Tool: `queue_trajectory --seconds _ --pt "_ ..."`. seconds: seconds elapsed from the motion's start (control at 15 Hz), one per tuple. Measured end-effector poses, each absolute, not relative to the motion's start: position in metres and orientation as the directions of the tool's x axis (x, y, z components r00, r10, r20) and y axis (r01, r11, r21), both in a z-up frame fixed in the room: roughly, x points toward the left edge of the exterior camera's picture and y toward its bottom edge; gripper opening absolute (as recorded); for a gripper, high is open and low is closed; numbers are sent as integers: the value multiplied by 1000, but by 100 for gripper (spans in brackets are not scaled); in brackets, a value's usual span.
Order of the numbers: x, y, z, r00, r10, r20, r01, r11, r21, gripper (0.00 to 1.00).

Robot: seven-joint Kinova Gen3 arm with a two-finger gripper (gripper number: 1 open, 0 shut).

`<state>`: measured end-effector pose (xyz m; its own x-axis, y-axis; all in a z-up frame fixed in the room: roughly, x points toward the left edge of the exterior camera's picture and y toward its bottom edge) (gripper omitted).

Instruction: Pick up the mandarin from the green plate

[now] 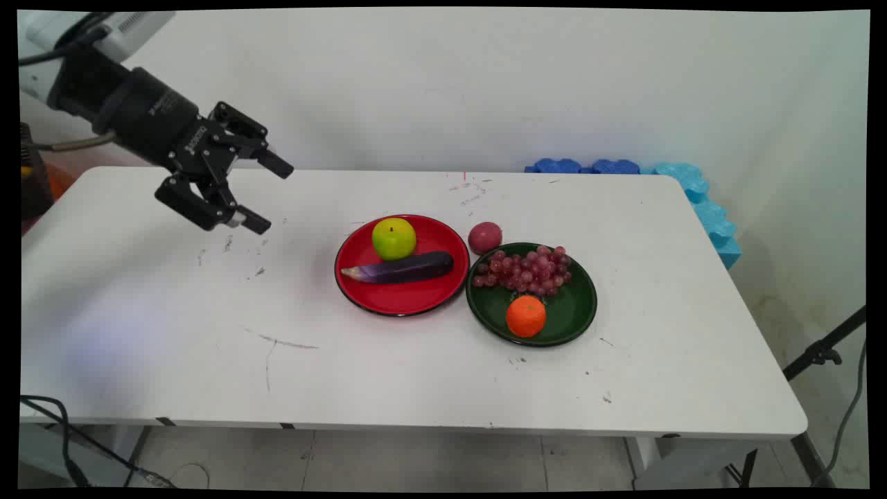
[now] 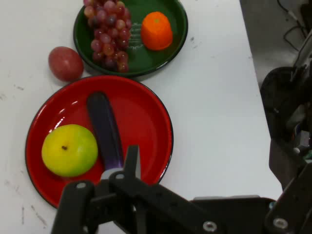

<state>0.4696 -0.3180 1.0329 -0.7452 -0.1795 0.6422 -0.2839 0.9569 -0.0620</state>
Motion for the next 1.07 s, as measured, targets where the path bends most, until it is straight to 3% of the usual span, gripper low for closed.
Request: queue_trajectory --seconds 0.33,0.6,1.07 --pt "445 -327 1049 -741 -225 632 -337 939 -61 100" --pt "389 -344 1065 -720 -256 645 -384 921 -62 100" --pt "288 -378 1050 -707 -318 631 -455 888 -62 100"
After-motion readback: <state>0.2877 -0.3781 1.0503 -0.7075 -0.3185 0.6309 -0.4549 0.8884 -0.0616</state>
